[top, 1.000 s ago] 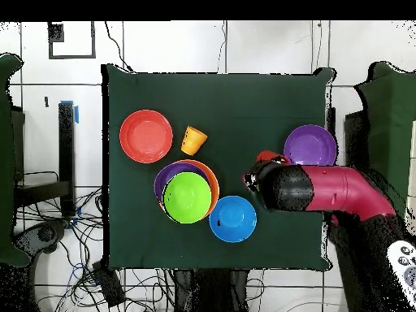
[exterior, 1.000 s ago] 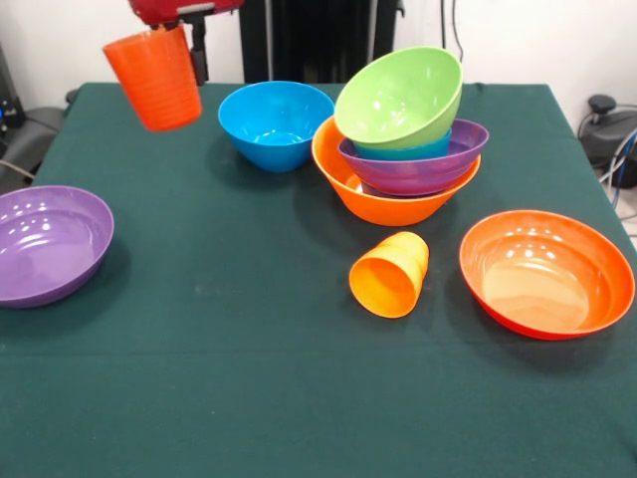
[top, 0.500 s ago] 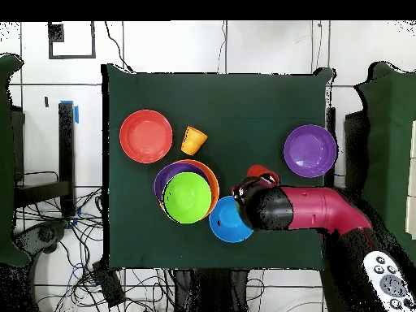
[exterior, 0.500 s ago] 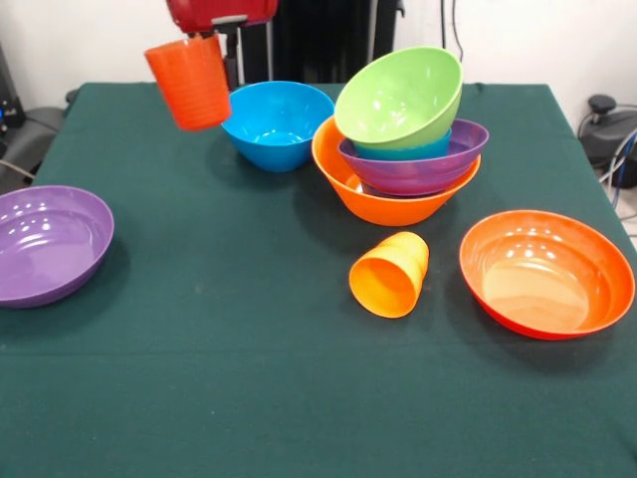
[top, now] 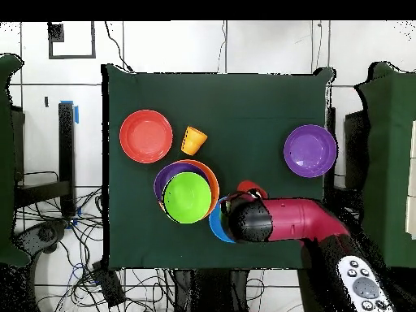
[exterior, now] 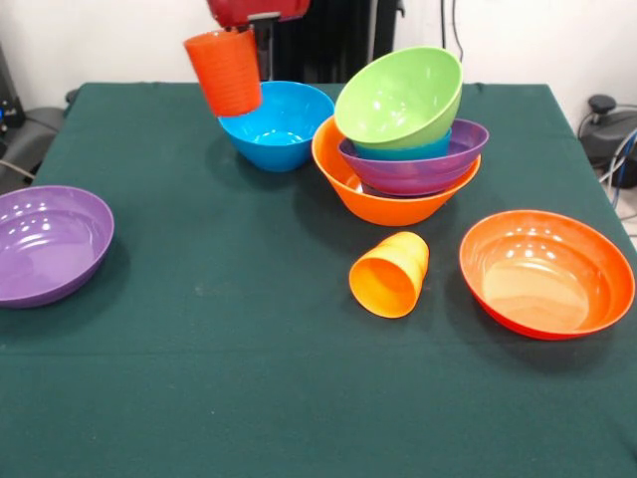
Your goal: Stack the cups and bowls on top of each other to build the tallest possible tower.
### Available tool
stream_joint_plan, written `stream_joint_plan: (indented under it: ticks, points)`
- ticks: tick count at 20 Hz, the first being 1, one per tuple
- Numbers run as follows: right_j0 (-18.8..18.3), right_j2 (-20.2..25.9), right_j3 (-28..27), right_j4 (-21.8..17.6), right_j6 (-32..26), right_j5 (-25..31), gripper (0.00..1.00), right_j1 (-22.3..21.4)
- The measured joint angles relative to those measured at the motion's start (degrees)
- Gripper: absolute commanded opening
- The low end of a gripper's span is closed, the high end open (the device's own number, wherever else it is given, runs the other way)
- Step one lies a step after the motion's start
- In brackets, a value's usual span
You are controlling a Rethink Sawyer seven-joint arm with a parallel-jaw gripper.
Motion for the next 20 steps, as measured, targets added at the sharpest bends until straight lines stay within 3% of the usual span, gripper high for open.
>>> stream_joint_plan:
  ticks: [10,20]
  points:
    - [8.1,-5.7,1.9,0.0,6.7,-6.7,0.0,0.1]
    - [11.4,-9.0,2.4,0.0,10.1,-8.7,0.0,0.1]
